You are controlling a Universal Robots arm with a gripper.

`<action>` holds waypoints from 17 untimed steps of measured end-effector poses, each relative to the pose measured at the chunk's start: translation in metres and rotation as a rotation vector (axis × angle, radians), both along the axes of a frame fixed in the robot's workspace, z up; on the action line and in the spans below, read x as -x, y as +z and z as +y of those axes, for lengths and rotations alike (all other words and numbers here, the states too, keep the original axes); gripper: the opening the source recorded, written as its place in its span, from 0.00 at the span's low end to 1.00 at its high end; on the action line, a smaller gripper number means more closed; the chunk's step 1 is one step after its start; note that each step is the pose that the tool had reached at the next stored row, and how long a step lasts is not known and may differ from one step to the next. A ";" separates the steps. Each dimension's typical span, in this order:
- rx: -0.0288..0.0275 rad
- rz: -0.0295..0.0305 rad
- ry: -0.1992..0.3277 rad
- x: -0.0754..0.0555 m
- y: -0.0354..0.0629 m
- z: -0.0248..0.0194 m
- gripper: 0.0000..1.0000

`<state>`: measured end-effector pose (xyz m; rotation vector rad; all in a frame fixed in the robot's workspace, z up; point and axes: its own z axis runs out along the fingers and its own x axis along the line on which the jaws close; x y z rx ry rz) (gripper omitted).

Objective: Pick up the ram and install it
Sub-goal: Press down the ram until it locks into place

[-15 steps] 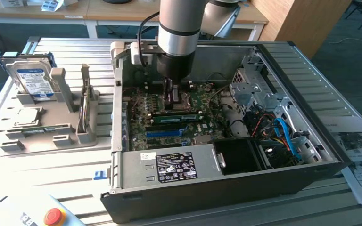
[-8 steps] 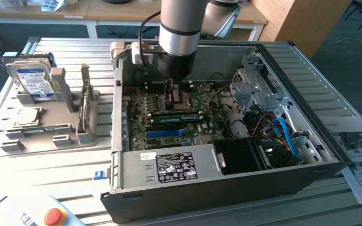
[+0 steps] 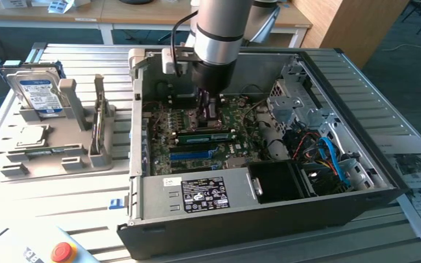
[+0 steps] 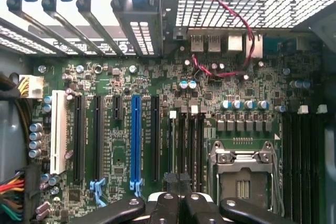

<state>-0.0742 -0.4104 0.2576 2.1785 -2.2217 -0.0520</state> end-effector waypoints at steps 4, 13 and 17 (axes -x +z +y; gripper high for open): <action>0.0000 0.0067 0.000 -0.004 0.0004 -0.0004 0.10; 0.0000 0.0069 0.001 -0.004 0.0025 -0.0004 0.10; 0.0000 0.0068 0.006 -0.004 0.0095 -0.0004 0.10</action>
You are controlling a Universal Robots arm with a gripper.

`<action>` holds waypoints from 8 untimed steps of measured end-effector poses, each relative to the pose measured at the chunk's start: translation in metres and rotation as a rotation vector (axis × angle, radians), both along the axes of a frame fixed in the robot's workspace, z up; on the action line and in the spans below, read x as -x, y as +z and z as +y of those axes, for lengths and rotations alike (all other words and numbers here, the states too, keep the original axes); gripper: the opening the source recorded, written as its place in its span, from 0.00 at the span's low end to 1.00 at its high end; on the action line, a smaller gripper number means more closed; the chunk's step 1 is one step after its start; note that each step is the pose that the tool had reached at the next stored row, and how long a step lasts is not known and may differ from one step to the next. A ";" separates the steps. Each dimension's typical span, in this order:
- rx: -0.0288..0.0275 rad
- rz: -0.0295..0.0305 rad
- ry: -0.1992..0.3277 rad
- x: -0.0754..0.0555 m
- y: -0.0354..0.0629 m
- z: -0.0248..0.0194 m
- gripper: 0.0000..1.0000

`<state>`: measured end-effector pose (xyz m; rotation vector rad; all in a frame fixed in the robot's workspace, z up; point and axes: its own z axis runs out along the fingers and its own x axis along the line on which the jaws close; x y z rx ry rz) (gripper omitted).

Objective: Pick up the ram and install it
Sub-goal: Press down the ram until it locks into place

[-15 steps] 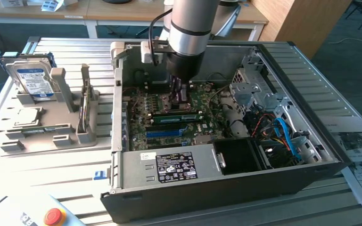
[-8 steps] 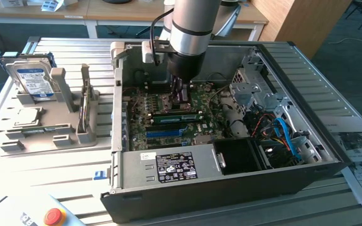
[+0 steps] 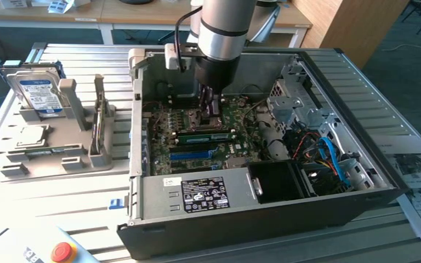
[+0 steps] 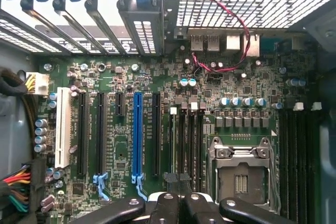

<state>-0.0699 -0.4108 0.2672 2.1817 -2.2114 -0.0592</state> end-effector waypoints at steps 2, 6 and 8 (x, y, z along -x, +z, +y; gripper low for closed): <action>0.0000 0.0000 0.009 0.000 0.0023 0.0000 0.10; -0.0002 -0.0002 0.015 0.000 0.0031 0.0000 0.10; -0.0001 -0.0001 0.017 0.000 0.0032 0.0000 0.10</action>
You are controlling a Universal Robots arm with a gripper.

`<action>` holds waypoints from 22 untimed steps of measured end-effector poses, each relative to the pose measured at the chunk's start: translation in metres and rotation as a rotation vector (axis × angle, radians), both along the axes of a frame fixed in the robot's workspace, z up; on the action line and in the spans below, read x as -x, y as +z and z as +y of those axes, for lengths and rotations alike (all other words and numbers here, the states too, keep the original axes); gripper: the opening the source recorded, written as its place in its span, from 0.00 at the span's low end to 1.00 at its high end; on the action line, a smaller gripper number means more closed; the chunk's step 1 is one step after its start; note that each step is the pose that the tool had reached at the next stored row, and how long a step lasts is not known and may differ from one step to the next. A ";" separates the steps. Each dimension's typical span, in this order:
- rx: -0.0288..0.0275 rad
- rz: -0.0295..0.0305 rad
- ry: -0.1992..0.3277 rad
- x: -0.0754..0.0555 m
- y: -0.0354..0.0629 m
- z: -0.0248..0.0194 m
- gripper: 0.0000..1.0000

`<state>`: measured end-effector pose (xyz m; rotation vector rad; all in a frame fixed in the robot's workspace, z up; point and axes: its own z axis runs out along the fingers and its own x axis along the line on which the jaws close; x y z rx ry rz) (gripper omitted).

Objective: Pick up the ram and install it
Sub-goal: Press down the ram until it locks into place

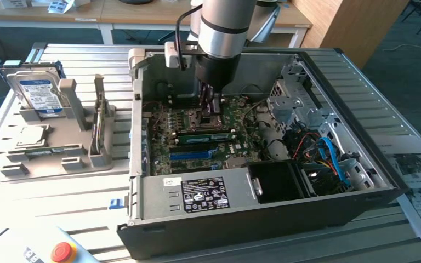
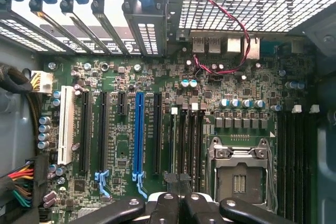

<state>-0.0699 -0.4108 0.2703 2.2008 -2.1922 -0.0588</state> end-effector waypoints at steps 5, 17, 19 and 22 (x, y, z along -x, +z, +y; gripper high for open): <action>0.0002 0.0002 0.035 0.000 0.0001 -0.0001 0.10; 0.0002 0.0001 0.047 0.000 0.0153 -0.0001 0.10; 0.0002 0.0001 0.047 0.000 0.0210 -0.0001 0.10; 0.0001 0.0000 0.047 0.000 0.0293 -0.0001 0.10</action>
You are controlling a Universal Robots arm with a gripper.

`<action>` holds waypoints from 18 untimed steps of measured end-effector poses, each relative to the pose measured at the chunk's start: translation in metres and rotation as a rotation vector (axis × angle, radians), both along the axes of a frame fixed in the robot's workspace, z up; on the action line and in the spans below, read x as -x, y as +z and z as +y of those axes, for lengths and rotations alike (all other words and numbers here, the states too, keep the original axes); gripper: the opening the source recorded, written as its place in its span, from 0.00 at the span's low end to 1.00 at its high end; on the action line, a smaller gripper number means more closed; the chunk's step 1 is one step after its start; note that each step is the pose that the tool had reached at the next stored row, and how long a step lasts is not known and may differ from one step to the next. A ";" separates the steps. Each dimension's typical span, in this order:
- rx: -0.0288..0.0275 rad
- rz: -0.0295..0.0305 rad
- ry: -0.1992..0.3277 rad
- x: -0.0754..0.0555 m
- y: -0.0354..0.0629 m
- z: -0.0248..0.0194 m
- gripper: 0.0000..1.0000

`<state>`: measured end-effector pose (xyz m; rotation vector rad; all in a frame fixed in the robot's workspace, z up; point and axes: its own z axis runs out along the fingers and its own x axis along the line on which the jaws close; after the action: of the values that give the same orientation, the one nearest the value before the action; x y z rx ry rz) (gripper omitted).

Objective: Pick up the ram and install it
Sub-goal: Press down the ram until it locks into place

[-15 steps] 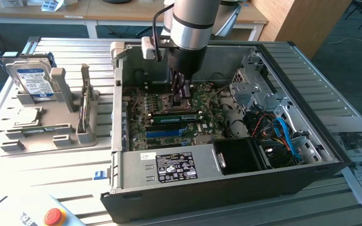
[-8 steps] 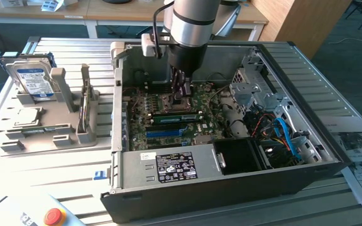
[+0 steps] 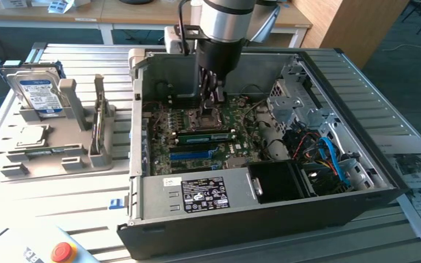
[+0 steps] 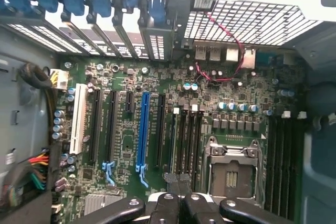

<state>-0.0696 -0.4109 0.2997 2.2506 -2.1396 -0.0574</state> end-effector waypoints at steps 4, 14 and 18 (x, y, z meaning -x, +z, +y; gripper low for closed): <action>0.0001 0.0000 0.000 0.000 0.0096 0.0000 0.10; 0.0000 0.0000 0.000 0.000 0.0257 0.0000 0.10; 0.0001 0.0000 0.000 0.000 0.0257 0.0000 0.10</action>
<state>-0.0695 -0.4109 0.3254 2.2506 -2.1396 -0.0573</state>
